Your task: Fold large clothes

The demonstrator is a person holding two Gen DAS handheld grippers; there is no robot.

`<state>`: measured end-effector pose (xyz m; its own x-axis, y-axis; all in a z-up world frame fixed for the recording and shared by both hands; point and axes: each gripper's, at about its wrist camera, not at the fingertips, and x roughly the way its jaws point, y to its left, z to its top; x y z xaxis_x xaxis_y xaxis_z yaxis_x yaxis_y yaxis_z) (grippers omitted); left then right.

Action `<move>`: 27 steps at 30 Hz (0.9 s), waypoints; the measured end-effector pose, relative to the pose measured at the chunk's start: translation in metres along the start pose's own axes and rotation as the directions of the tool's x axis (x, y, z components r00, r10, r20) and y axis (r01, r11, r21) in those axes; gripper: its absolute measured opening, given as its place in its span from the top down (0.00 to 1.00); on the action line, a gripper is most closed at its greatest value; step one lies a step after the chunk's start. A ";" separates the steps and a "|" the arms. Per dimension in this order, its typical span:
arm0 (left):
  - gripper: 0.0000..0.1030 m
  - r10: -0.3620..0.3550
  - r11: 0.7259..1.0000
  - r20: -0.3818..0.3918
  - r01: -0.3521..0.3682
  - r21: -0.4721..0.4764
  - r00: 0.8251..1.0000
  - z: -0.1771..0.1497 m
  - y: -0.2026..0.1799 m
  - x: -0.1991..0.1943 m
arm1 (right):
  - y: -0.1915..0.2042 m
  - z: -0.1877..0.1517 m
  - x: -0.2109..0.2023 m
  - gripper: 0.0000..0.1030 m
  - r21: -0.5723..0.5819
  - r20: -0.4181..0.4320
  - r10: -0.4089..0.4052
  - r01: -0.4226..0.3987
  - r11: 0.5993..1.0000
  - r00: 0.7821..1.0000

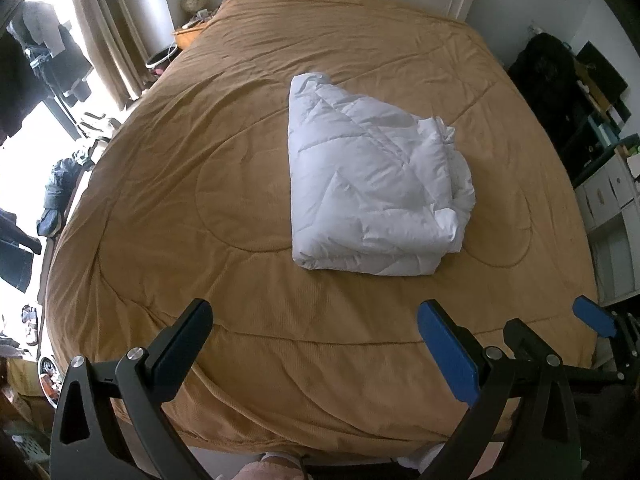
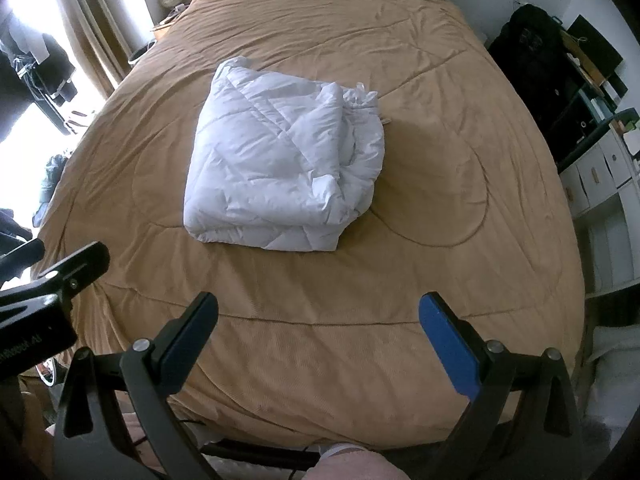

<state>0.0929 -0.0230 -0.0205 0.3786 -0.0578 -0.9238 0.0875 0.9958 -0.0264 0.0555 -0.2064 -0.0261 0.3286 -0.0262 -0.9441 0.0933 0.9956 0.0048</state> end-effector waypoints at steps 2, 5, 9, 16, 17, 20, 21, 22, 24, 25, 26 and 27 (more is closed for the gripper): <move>0.01 0.003 1.000 0.004 -0.003 0.001 1.000 0.000 -0.001 0.000 | 0.000 0.000 0.000 0.02 -0.002 0.000 -0.001 0.001 1.000 1.000; 0.01 0.002 1.000 0.007 -0.002 0.000 1.000 -0.002 -0.002 -0.001 | -0.001 0.000 0.000 0.02 0.000 -0.001 -0.004 0.004 1.000 1.000; 0.01 0.004 1.000 0.005 -0.004 -0.001 1.000 -0.001 -0.002 -0.001 | -0.005 -0.001 0.001 0.02 0.000 -0.005 -0.006 0.006 1.000 1.000; 0.01 0.009 1.000 0.000 -0.009 0.003 1.000 -0.001 -0.005 -0.001 | -0.013 -0.002 0.000 0.02 0.006 -0.008 0.001 -0.001 1.000 1.000; 0.01 0.008 1.000 -0.001 -0.008 0.003 1.000 0.000 -0.005 -0.001 | -0.014 -0.002 0.000 0.02 0.006 -0.008 0.000 0.000 1.000 1.000; 0.01 0.007 1.000 -0.003 -0.007 0.003 1.000 0.000 -0.006 -0.001 | -0.015 -0.003 -0.001 0.02 0.012 -0.009 0.001 -0.001 1.000 1.000; 0.01 0.007 1.000 -0.003 -0.007 0.005 1.000 0.000 -0.006 -0.001 | -0.016 -0.003 -0.001 0.02 0.011 -0.008 0.001 -0.001 1.000 1.000; 0.01 0.008 1.000 -0.002 -0.008 0.005 1.000 0.000 -0.007 -0.001 | -0.017 -0.003 -0.001 0.02 0.009 -0.008 0.000 0.000 1.000 1.000; 0.01 0.009 1.000 -0.001 -0.009 0.006 1.000 0.000 -0.007 -0.001 | -0.017 -0.004 0.000 0.02 0.009 -0.009 0.000 0.000 1.000 1.000; 0.01 0.008 1.000 -0.003 -0.008 0.004 1.000 0.000 -0.007 -0.001 | -0.017 -0.004 0.000 0.02 0.010 -0.009 -0.001 0.001 1.000 1.000; 0.01 0.007 1.000 -0.005 -0.007 0.004 1.000 0.000 -0.007 -0.001 | -0.017 -0.004 0.000 0.02 0.011 -0.010 -0.001 0.001 1.000 1.000; 0.01 0.007 1.000 -0.005 -0.007 0.003 1.000 0.000 -0.007 -0.001 | -0.017 -0.005 0.000 0.02 0.012 -0.011 -0.001 0.001 1.000 1.000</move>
<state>0.0916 -0.0304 -0.0197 0.3749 -0.0509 -0.9257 0.0875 0.9960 -0.0194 0.0491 -0.2230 -0.0273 0.3181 -0.0266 -0.9477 0.1052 0.9944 0.0074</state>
